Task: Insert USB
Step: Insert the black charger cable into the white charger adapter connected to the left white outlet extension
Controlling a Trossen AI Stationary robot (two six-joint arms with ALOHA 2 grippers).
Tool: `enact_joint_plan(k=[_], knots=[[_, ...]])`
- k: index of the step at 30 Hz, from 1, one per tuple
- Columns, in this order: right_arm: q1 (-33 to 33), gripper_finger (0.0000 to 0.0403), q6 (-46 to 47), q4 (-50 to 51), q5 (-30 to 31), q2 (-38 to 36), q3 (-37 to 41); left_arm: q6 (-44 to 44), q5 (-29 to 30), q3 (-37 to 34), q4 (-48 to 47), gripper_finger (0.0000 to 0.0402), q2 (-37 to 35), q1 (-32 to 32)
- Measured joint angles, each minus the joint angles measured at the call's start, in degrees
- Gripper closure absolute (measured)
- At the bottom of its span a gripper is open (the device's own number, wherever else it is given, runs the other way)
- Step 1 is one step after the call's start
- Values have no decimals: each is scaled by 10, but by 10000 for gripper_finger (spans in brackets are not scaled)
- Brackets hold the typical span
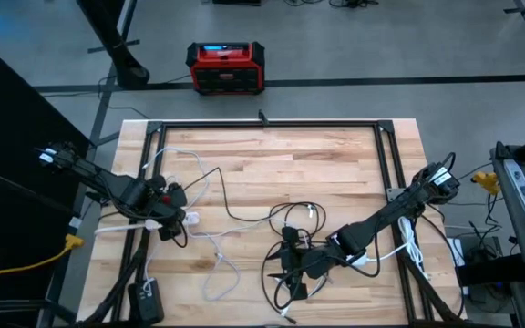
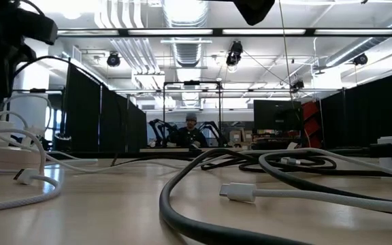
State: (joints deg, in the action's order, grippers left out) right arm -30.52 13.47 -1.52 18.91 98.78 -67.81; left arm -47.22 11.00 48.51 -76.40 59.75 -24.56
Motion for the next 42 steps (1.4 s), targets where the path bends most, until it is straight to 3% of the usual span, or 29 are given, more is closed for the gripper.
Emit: enact_joint_plan(k=[10, 18, 32, 37, 42], knots=[[-2, 217, 0, 0, 0, 0, 0, 2, -2, -41, 59, 377, 0, 0], [-2, 217, 0, 0, 0, 0, 0, 3, -35, -42, 55, 377, 0, 0], [-2, 217, 0, 0, 0, 0, 0, 4, -38, -47, 56, 378, -1, -2], [-2, 217, 0, 0, 0, 0, 0, 20, -48, -13, 56, 378, 2, -3], [-1, 217, 0, 0, 2, 0, 0, 28, -4, 42, 61, 379, 3, -2]])
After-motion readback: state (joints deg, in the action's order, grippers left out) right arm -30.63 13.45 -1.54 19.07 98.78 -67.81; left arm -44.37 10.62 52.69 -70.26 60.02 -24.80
